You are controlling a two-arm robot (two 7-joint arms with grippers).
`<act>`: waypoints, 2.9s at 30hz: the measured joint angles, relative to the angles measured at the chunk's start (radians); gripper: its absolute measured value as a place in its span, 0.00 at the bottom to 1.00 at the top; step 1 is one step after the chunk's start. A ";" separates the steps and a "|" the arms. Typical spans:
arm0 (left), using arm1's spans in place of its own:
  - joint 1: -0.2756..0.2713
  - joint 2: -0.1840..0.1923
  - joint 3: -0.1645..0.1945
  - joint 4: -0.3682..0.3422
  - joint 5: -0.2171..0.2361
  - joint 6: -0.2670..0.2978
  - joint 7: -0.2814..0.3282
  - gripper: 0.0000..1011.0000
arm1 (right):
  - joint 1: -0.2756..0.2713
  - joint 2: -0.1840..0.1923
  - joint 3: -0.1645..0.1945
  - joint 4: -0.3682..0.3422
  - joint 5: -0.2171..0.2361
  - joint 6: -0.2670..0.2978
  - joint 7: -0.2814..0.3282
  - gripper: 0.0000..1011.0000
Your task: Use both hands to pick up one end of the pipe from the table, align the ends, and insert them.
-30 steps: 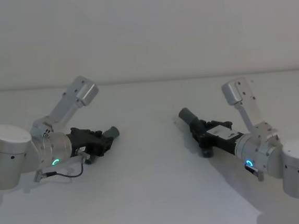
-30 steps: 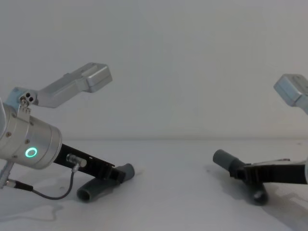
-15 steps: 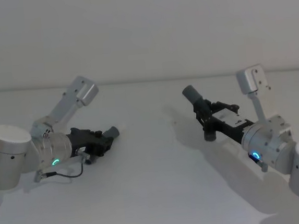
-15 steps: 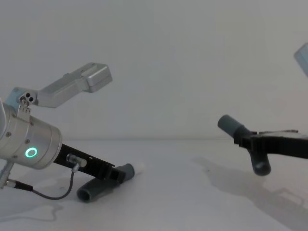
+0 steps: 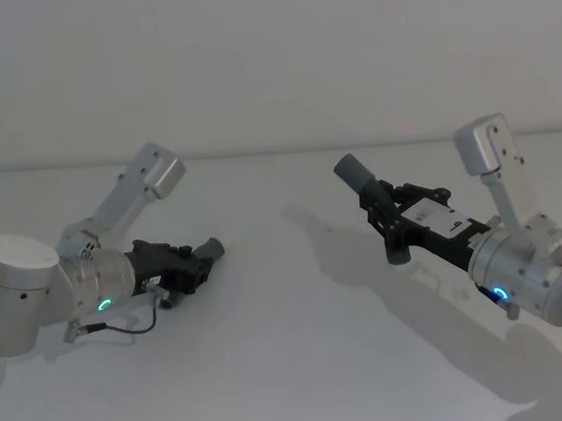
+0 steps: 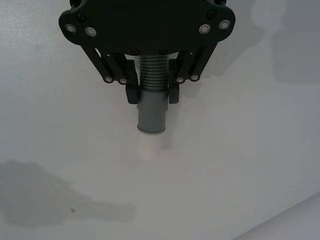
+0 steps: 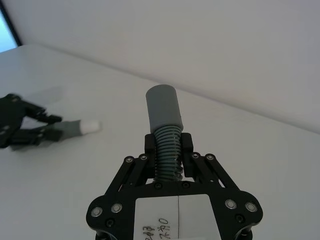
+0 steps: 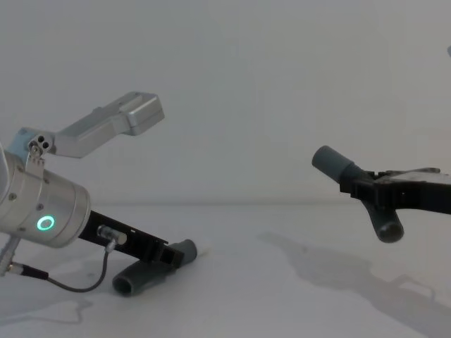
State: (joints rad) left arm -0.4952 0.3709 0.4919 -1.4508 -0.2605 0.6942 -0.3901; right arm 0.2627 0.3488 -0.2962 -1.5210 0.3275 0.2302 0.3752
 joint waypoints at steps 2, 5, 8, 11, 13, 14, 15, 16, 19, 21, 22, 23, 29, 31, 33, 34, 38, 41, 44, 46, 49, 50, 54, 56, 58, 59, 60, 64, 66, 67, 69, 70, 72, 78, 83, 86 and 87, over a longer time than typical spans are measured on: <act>0.000 0.000 0.000 0.000 0.000 0.000 0.000 0.34 | -0.003 0.016 -0.006 -0.007 0.002 -0.006 0.023 0.28; 0.000 0.000 0.000 0.000 0.001 0.000 0.000 0.34 | -0.007 0.040 -0.015 -0.017 0.005 -0.013 0.057 0.28; -0.001 0.003 0.004 -0.001 0.006 -0.004 -0.006 0.34 | -0.010 0.065 -0.025 -0.027 0.008 -0.022 0.094 0.28; -0.003 0.007 0.008 -0.003 0.011 -0.010 -0.011 0.34 | -0.012 0.088 -0.035 -0.035 0.010 -0.032 0.132 0.28; -0.004 0.010 0.010 -0.006 0.014 -0.016 -0.015 0.34 | -0.013 0.102 -0.041 -0.039 0.011 -0.036 0.150 0.28; -0.005 0.014 0.013 -0.009 0.018 -0.021 -0.019 0.34 | -0.013 0.114 -0.047 -0.041 0.012 -0.041 0.168 0.28; -0.006 0.016 0.014 -0.010 0.019 -0.023 -0.021 0.34 | -0.013 0.119 -0.050 -0.043 0.013 -0.043 0.177 0.28; -0.007 0.020 0.017 -0.013 0.023 -0.030 -0.027 0.34 | -0.013 0.125 -0.052 -0.044 0.014 -0.047 0.190 0.28; -0.010 0.027 0.021 -0.017 0.028 -0.040 -0.037 0.34 | -0.013 0.149 -0.063 -0.049 0.017 -0.058 0.226 0.28; -0.014 0.038 0.027 -0.024 0.033 -0.055 -0.054 0.34 | -0.013 0.166 -0.071 -0.052 0.019 -0.068 0.253 0.28; -0.014 0.040 0.029 -0.025 0.034 -0.059 -0.056 0.34 | -0.012 0.169 -0.072 -0.053 0.019 -0.072 0.262 0.28; -0.016 0.044 0.030 -0.027 0.036 -0.064 -0.063 0.34 | -0.012 0.180 -0.077 -0.054 0.022 -0.079 0.278 0.28; -0.026 0.073 0.042 -0.042 0.041 -0.117 -0.111 0.34 | -0.011 0.212 -0.089 -0.058 0.029 -0.111 0.331 0.28; -0.030 0.087 0.047 -0.047 0.042 -0.142 -0.134 0.34 | -0.011 0.217 -0.091 -0.058 0.031 -0.118 0.339 0.28; -0.033 0.095 0.050 -0.049 0.042 -0.158 -0.148 0.34 | -0.011 0.225 -0.093 -0.059 0.034 -0.128 0.353 0.28; -0.034 0.100 0.052 -0.051 0.042 -0.166 -0.156 0.34 | -0.011 0.228 -0.094 -0.059 0.036 -0.133 0.358 0.28; -0.042 0.125 0.059 -0.057 0.039 -0.222 -0.205 0.34 | -0.012 0.237 -0.096 -0.059 0.042 -0.150 0.373 0.28; -0.045 0.135 0.062 -0.058 0.037 -0.241 -0.221 0.34 | -0.012 0.243 -0.098 -0.059 0.046 -0.162 0.383 0.28; -0.053 0.163 0.070 -0.062 0.028 -0.300 -0.275 0.34 | -0.012 0.248 -0.101 -0.059 0.050 -0.171 0.391 0.28; -0.057 0.172 0.072 -0.063 0.025 -0.322 -0.296 0.34 | -0.011 0.252 -0.104 -0.059 0.052 -0.178 0.398 0.28; -0.063 0.191 0.078 -0.064 0.019 -0.362 -0.334 0.34 | -0.010 0.256 -0.107 -0.059 0.054 -0.182 0.403 0.28; -0.064 0.195 0.079 -0.065 0.018 -0.371 -0.340 0.34 | -0.009 0.258 -0.110 -0.059 0.054 -0.185 0.407 0.28; -0.075 0.225 0.089 -0.069 0.013 -0.429 -0.400 0.34 | -0.005 0.265 -0.117 -0.059 0.054 -0.188 0.415 0.28; -0.077 0.233 0.092 -0.070 0.012 -0.446 -0.416 0.34 | -0.002 0.269 -0.121 -0.059 0.054 -0.188 0.418 0.28; -0.081 0.244 0.095 -0.072 0.012 -0.463 -0.433 0.34 | 0.000 0.272 -0.124 -0.060 0.052 -0.187 0.420 0.28; -0.084 0.252 0.099 -0.075 0.011 -0.479 -0.448 0.34 | 0.003 0.274 -0.128 -0.060 0.050 -0.185 0.421 0.28; -0.085 0.256 0.101 -0.076 0.011 -0.485 -0.454 0.34 | 0.004 0.275 -0.130 -0.060 0.048 -0.184 0.421 0.28; -0.091 0.277 0.109 -0.083 0.010 -0.523 -0.490 0.34 | 0.012 0.280 -0.139 -0.061 0.040 -0.175 0.421 0.28; -0.093 0.283 0.111 -0.085 0.010 -0.532 -0.500 0.34 | 0.016 0.281 -0.146 -0.060 0.035 -0.170 0.421 0.28; -0.094 0.286 0.113 -0.086 0.009 -0.537 -0.504 0.34 | 0.018 0.282 -0.148 -0.060 0.033 -0.167 0.420 0.28; -0.097 0.293 0.116 -0.088 0.009 -0.549 -0.516 0.34 | 0.022 0.283 -0.154 -0.058 0.029 -0.161 0.419 0.28; -0.098 0.295 0.117 -0.089 0.008 -0.552 -0.519 0.34 | 0.024 0.283 -0.157 -0.057 0.027 -0.159 0.418 0.28; -0.100 0.301 0.120 -0.091 0.007 -0.562 -0.529 0.34 | 0.029 0.283 -0.162 -0.054 0.024 -0.154 0.416 0.28; -0.106 0.315 0.127 -0.095 0.004 -0.582 -0.548 0.34 | 0.041 0.284 -0.175 -0.047 0.016 -0.143 0.413 0.28; -0.110 0.322 0.133 -0.096 -0.001 -0.594 -0.562 0.34 | 0.049 0.284 -0.184 -0.042 0.012 -0.138 0.411 0.28; -0.112 0.325 0.136 -0.097 -0.002 -0.597 -0.567 0.34 | 0.054 0.284 -0.189 -0.039 0.012 -0.136 0.409 0.28; -0.112 0.326 0.137 -0.097 -0.003 -0.598 -0.569 0.34 | 0.054 0.284 -0.190 -0.039 0.012 -0.135 0.409 0.28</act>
State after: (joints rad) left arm -0.6075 0.6969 0.6289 -1.5475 -0.2631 0.0966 -0.9586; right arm 0.3171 0.6324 -0.4858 -1.5598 0.3392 0.0948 0.7844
